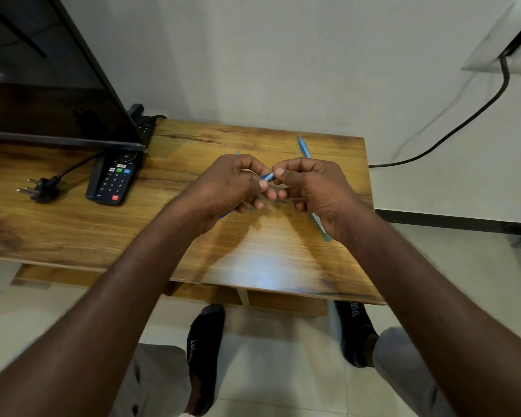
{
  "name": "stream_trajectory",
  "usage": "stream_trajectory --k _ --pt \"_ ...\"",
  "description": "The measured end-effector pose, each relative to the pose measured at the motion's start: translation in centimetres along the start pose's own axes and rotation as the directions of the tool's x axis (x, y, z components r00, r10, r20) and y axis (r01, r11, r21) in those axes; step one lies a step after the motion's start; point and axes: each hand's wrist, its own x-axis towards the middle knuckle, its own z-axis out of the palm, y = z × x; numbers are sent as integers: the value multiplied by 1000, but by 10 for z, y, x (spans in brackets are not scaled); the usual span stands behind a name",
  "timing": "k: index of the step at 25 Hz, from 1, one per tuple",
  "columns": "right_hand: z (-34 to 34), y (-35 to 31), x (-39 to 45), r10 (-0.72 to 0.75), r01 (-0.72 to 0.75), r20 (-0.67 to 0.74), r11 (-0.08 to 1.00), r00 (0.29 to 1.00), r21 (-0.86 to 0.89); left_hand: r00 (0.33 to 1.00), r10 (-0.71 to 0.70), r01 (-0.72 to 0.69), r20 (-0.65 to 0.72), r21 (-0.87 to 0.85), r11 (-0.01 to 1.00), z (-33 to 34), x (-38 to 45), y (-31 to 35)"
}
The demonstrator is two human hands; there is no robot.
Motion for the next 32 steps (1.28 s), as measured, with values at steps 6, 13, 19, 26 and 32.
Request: stream_trajectory --k 6,13,19,26,32 --pt "-2 0 0 15 -14 37 1000 999 -23 999 8 -7 41 -11 1000 -3 0 -3" --pt "3 0 -2 47 -46 52 999 998 -10 997 -6 10 82 -52 999 -9 -6 -6" --pt "5 6 2 -64 54 -42 974 997 -218 991 -129 133 44 -91 987 -9 -10 -7" --pt "15 19 5 -220 174 49 596 974 -784 985 -56 103 -166 292 951 -2 -9 -16" --pt "16 18 4 -257 212 77 550 963 -808 983 77 25 -166 541 841 23 -3 -22"
